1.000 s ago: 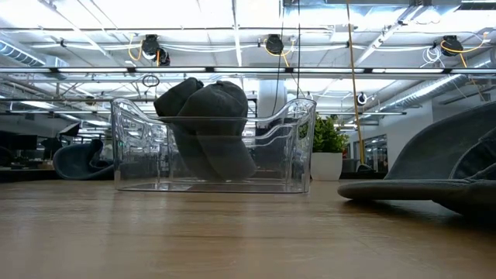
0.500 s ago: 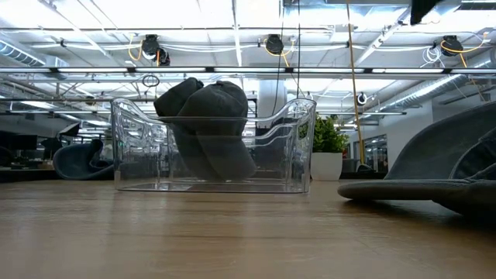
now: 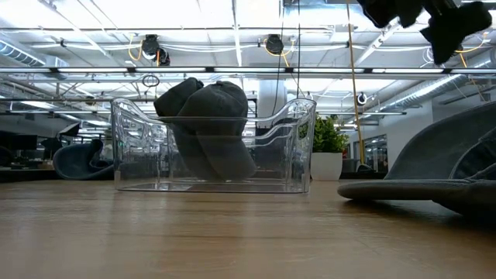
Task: Pick & Place hat
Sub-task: Put the gray cap into the top transparent bin
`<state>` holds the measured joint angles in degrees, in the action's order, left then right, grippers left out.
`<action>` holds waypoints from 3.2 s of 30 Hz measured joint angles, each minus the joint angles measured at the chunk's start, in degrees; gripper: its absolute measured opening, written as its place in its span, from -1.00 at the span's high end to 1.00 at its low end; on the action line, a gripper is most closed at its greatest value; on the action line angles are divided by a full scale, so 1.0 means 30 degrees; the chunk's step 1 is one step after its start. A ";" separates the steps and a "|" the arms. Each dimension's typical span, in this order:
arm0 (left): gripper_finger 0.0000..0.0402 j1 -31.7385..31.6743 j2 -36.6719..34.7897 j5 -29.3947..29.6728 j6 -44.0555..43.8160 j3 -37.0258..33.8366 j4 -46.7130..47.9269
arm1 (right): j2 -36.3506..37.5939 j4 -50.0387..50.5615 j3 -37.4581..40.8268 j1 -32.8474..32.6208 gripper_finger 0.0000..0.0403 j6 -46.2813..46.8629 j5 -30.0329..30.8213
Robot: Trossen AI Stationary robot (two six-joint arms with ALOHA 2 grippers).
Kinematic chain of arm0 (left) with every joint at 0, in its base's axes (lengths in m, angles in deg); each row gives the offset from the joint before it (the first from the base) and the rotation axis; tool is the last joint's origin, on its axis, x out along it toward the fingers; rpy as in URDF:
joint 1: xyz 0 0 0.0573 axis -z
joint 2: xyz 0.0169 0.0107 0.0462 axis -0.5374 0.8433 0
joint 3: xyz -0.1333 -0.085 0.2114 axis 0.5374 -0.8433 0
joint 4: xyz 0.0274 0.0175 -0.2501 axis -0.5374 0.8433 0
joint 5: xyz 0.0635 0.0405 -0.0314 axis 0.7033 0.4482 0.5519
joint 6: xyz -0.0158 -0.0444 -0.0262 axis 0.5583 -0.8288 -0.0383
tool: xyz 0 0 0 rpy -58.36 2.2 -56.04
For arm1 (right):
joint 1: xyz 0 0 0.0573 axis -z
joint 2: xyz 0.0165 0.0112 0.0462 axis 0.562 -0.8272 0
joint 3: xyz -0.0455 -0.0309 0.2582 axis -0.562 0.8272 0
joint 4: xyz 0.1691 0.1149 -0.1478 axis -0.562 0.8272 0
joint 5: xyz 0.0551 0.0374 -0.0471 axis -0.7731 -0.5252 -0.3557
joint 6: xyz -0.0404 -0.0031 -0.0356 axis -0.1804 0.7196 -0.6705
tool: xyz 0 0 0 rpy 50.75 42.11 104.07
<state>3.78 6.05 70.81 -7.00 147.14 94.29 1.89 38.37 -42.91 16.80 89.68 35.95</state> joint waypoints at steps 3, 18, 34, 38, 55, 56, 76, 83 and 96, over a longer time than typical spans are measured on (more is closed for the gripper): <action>-0.46 0.0000 0.0000 -0.0007 0.0010 0.0000 0.0457 | 0.0667 -0.1204 0.1211 -0.0041 -0.58 0.0386 -0.0294; -0.46 0.0000 0.0000 -0.0015 -0.0219 0.0000 0.1089 | 0.4369 -0.9244 0.9100 -0.0618 -0.58 0.3948 -0.0768; -0.42 0.0000 0.0089 -0.0015 -0.0809 0.0000 0.0827 | 0.4478 -1.3801 1.2814 -0.0616 -0.58 0.4621 -0.0803; -0.43 0.0000 0.0158 -0.0008 -0.0809 0.0000 0.0827 | 0.4471 -1.3842 1.2832 -0.0616 -0.58 0.4324 -0.0803; -0.40 -0.0007 0.0423 -0.0007 -0.0636 0.0000 0.0827 | 0.4111 -1.4270 1.2836 -0.0616 -0.58 0.4361 -0.1779; -0.40 -0.0002 0.0423 -0.0007 -0.0614 0.0000 0.0827 | 0.3958 -1.4335 1.2836 -0.0609 -0.58 0.4388 -0.2032; -0.35 -0.0004 0.0495 0.0000 -0.0689 0.0000 0.0827 | 0.3101 -1.4466 1.2843 -0.0609 0.94 0.4368 -0.2715; -0.29 -0.0004 0.0495 -0.0005 -0.0801 0.0000 0.0827 | 0.4018 -1.4408 1.2707 -0.0462 0.98 0.4131 -0.1997; -0.28 0.0000 0.0495 0.0029 -0.1056 0.0000 0.0768 | 0.9352 -1.4048 1.0134 0.1299 1.00 0.0656 0.1350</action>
<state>3.78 7.54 70.89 -10.17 147.14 96.59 29.95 -3.77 -12.51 20.69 91.64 40.00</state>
